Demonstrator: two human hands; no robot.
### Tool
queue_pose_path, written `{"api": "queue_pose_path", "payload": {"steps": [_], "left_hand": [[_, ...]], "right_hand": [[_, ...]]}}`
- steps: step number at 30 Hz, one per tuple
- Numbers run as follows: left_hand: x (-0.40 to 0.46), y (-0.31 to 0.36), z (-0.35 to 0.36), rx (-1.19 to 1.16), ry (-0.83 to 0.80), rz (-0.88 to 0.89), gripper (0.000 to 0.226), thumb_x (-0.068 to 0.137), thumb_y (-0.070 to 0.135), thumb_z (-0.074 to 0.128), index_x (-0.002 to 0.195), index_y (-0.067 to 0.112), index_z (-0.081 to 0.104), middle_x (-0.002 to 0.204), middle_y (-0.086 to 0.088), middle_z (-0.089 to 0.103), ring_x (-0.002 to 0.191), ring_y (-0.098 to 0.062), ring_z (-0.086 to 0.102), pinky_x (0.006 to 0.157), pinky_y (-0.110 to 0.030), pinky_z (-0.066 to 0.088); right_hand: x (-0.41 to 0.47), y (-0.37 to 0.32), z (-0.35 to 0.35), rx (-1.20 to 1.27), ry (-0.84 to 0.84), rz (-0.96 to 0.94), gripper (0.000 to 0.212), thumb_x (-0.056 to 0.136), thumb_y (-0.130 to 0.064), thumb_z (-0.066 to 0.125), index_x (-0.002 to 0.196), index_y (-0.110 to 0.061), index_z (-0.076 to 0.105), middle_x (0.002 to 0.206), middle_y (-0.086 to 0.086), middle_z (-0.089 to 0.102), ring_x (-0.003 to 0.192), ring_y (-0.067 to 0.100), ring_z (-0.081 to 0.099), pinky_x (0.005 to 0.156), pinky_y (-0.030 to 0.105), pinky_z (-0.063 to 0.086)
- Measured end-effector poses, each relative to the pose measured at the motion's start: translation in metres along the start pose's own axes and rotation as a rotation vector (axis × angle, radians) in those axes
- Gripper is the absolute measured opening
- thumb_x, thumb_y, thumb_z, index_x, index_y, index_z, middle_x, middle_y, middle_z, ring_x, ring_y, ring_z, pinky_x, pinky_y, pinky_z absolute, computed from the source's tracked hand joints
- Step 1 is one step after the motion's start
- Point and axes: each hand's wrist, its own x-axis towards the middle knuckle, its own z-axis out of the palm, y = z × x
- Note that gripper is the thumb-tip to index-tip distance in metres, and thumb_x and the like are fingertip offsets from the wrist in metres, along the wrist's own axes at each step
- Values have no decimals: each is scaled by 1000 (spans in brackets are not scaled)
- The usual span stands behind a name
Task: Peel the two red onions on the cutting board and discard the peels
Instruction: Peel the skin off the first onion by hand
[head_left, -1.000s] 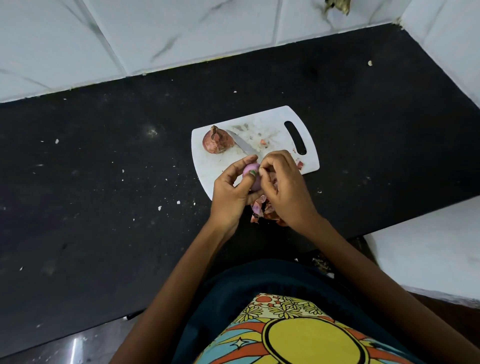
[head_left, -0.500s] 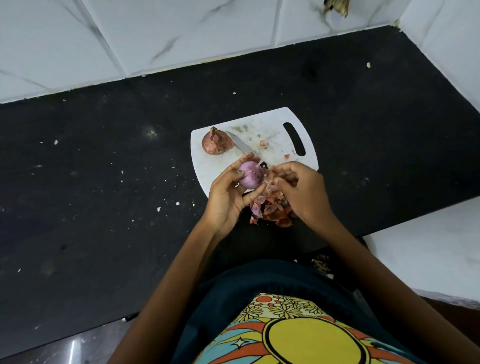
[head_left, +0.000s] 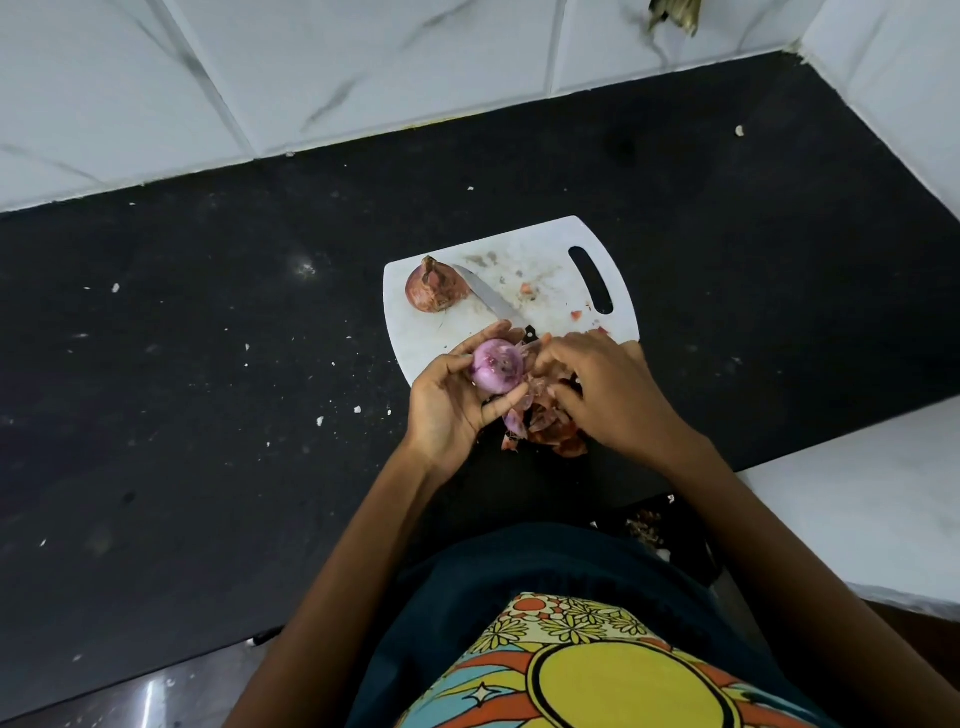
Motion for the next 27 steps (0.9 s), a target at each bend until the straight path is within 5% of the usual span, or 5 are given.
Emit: {"api": "queue_pose_path", "payload": {"steps": [7,13,20,23,27], "left_hand": [[2,-1,-2,53,22,11,40,101,19,27,117,12,62,116,-10,68,93,-25,71,76,-40,59],[2,-5,0,211,25,31,35,104,19,29,118,16,61,109,-11,69,88,-22,71,62,-31,60],[-1,6,-7,597,116,296,32,105,19,35,128,20,57,118,-2,67,104,-16,67,76,-31,58],[8,17,-27,802,249,481,30,102,10,41,124,21,58,119,4,64,103,-10,63,89,-34,52],[21,23,-47,1025,328,499,37,94,1,50,128,14,59,121,4,63,107,-11,62,99,-31,48]], "right_hand": [[2,-4,2,364,108,-2,14,83,-18,70,91,-17,59,93,-7,59,82,7,56,69,21,46],[7,-7,17,503,22,14,53,78,-22,77,126,-16,56,118,0,57,104,8,57,90,20,48],[24,-12,27,546,193,50,50,71,-19,79,117,-11,62,108,1,59,86,8,62,74,18,55],[46,-13,31,487,198,53,50,72,-22,78,118,-10,62,110,5,59,89,13,62,77,25,56],[70,-14,43,406,106,15,51,74,-23,77,121,-12,61,110,7,58,94,16,60,83,29,53]]}}
